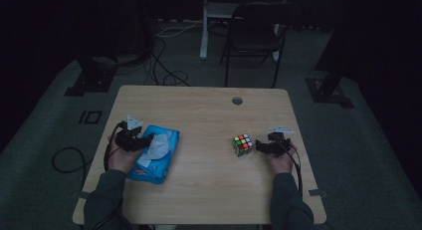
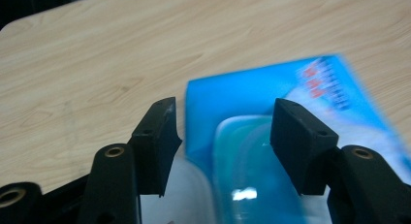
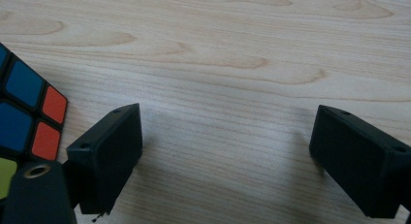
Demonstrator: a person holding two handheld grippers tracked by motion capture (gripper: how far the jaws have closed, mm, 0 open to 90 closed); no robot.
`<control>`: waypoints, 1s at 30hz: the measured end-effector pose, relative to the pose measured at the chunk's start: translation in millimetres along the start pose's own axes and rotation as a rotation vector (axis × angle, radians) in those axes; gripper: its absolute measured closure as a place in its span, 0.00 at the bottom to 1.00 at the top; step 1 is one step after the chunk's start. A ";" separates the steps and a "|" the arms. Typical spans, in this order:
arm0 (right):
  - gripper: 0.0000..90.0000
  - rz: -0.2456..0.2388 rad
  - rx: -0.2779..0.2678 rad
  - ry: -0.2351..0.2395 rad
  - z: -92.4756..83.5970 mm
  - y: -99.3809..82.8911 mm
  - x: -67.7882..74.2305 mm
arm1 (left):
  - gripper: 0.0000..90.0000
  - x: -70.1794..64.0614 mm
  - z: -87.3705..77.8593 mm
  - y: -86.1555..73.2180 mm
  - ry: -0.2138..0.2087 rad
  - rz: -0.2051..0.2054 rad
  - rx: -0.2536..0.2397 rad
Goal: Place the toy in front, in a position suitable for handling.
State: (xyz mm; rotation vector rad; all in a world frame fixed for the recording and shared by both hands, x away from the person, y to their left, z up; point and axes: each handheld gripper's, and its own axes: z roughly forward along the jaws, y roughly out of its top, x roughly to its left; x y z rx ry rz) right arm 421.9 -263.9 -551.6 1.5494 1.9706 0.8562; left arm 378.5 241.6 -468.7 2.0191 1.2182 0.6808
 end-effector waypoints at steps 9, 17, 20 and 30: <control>0.13 -0.004 0.000 0.006 0.5 0.5 0.4 | 0.46 -24.0 -25.8 -1.3 -0.044 -0.028 -0.093; 0.28 0.008 -0.001 -0.001 -2.5 1.9 3.7 | 0.44 -43.8 -29.9 -2.5 -0.092 0.007 -0.105; 0.30 0.016 -0.018 0.010 -7.7 3.9 4.1 | 0.44 -46.3 -28.8 -3.9 -0.107 -0.003 -0.107; 0.29 0.015 -0.131 0.048 -44.8 16.6 10.3 | 0.43 -57.7 -27.4 -7.3 -0.116 0.025 -0.078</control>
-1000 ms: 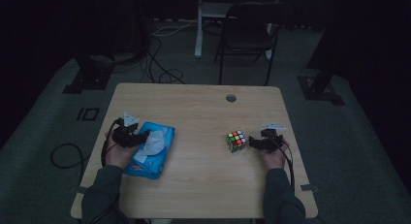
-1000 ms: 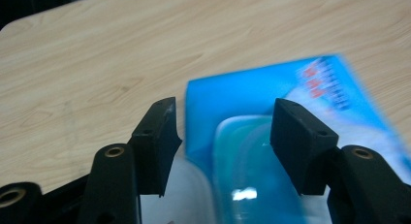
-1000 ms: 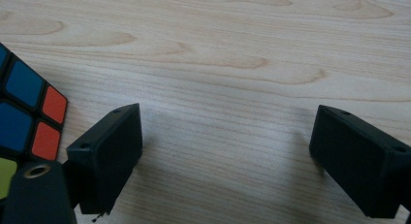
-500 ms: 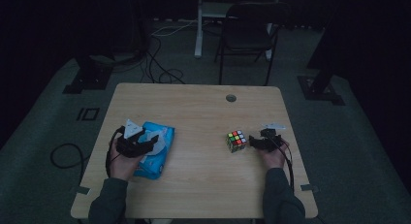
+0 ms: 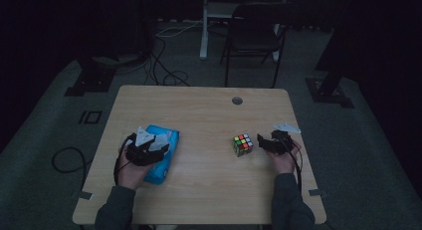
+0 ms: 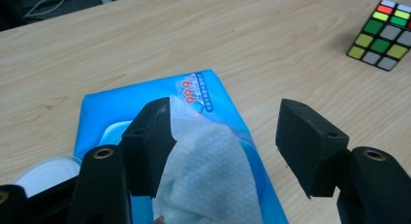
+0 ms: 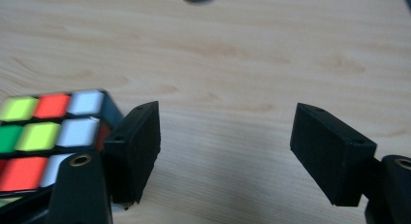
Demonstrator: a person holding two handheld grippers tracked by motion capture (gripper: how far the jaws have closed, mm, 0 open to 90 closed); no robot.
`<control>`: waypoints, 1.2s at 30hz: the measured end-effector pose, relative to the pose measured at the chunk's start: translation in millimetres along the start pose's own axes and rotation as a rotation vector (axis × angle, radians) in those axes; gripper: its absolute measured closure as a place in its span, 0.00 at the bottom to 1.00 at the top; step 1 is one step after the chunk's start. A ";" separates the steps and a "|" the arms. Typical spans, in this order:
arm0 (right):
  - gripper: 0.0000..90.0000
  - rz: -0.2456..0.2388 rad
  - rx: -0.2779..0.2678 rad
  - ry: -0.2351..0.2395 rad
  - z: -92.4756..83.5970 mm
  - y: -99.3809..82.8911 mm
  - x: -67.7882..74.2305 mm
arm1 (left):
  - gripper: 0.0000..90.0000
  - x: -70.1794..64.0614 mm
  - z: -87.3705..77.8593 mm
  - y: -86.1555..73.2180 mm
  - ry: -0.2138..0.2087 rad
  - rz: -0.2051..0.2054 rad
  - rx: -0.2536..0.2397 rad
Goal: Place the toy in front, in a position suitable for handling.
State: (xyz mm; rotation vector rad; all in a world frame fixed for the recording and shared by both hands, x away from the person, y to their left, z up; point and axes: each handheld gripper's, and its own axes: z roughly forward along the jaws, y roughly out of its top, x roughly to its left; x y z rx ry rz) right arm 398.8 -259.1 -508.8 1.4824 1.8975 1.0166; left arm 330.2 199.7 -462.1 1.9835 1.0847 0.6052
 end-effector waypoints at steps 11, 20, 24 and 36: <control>0.22 -0.030 -0.033 0.105 -17.8 11.4 29.0 | 0.43 -2.2 -1.6 -5.2 0.001 0.003 0.010; 0.17 -0.125 0.026 0.160 -3.1 6.7 62.3 | 0.43 -0.3 -5.5 -4.3 0.009 -0.002 -0.003; 0.16 -0.146 0.053 0.151 5.9 2.3 68.3 | 0.43 0.6 -7.2 -3.8 0.016 -0.007 -0.006; 0.26 -0.175 0.116 0.158 21.9 -8.0 73.5 | 0.43 8.7 -12.9 -5.1 0.034 -0.025 -0.015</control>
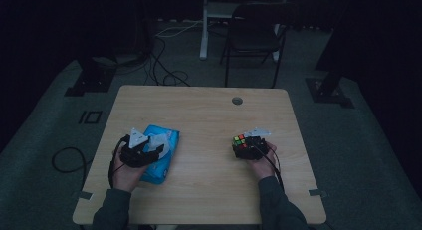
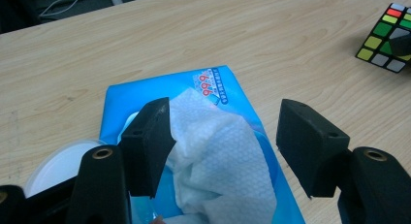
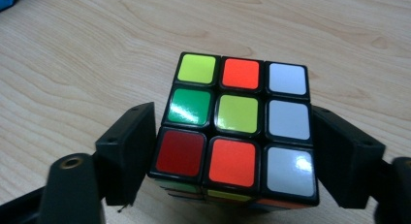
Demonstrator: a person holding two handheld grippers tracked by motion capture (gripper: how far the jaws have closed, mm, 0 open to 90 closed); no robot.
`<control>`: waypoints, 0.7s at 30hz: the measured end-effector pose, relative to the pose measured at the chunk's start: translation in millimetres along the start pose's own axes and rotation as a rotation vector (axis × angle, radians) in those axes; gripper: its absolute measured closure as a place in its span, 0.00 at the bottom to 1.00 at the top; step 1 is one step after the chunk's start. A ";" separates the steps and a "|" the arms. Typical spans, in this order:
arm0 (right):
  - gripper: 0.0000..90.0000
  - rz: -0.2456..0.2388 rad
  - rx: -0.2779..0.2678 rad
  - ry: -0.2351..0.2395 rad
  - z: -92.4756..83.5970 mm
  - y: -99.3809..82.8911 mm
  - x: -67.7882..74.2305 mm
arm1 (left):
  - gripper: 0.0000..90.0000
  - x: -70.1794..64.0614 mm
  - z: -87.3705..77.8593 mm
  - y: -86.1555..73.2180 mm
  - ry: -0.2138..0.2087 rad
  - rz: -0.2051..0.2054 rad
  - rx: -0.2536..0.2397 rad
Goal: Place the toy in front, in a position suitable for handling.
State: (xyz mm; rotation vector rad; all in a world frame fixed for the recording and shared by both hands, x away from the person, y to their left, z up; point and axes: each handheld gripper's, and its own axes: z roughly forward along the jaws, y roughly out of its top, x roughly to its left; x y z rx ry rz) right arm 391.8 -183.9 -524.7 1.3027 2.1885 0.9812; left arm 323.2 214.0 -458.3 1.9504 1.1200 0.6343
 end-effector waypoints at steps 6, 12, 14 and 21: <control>0.34 0.005 -0.008 0.013 -0.5 -0.1 -1.8 | 0.43 0.7 0.1 -0.5 0.002 -0.001 0.000; 0.36 -0.011 0.006 0.016 -2.4 1.9 -2.3 | 0.43 0.1 -0.2 -0.2 0.002 0.002 -0.002; 0.37 -0.027 0.013 0.023 -2.9 2.6 -3.0 | 0.43 0.2 -0.3 -0.3 0.003 0.000 -0.002; 0.36 -0.028 0.025 0.053 -3.0 2.1 -7.0 | 0.43 1.3 -2.4 -0.1 0.008 -0.001 -0.007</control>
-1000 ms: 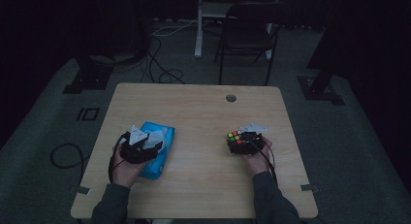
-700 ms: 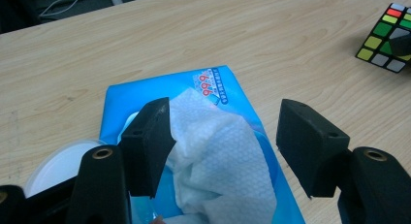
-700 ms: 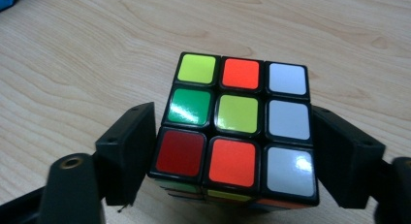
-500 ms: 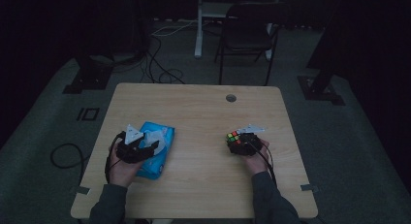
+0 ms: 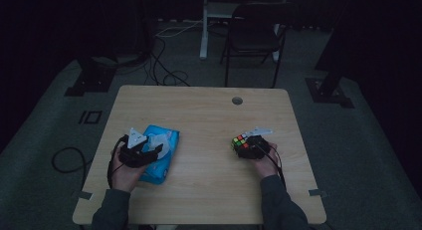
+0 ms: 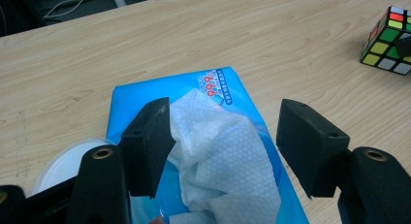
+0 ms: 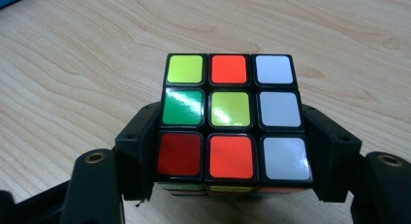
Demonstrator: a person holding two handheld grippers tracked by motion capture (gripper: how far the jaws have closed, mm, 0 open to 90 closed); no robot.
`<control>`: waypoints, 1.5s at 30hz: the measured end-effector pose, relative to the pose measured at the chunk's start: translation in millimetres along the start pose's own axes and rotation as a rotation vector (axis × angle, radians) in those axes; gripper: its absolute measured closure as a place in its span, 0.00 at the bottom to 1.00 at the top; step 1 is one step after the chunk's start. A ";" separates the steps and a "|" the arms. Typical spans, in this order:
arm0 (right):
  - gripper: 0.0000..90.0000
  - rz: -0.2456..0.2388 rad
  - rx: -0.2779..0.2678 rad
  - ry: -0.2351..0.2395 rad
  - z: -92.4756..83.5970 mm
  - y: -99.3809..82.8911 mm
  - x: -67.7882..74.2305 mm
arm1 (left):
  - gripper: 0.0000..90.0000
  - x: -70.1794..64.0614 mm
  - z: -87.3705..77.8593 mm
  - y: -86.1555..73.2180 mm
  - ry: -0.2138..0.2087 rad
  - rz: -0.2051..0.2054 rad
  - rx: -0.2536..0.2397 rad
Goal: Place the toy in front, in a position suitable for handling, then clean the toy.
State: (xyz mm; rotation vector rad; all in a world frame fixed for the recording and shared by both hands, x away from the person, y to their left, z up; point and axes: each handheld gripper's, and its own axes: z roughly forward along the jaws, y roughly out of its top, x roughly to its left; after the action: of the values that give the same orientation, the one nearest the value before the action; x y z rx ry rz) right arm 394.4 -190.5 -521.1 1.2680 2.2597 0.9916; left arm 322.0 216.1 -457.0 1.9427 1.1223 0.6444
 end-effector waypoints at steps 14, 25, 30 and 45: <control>0.38 -0.030 0.015 -0.022 -3.3 -2.4 1.6 | 0.43 1.6 -1.8 -0.2 0.015 0.001 0.000; 0.38 -0.174 -0.041 0.004 -9.9 6.9 28.4 | 0.43 7.7 -5.3 -2.2 0.047 -0.009 0.005; 0.38 -0.202 -0.042 0.017 -9.9 8.9 37.8 | 0.43 7.5 -5.6 -2.1 0.044 -0.009 0.010; 0.38 -0.244 -0.071 0.040 -13.7 15.2 56.8 | 0.55 20.1 -1.8 0.7 0.047 -0.041 0.063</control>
State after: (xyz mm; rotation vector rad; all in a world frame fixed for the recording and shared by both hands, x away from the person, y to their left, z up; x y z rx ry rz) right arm 365.0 -142.4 -499.4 0.9240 2.3186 1.0037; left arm 330.7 234.1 -454.5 1.9606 1.2220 0.6427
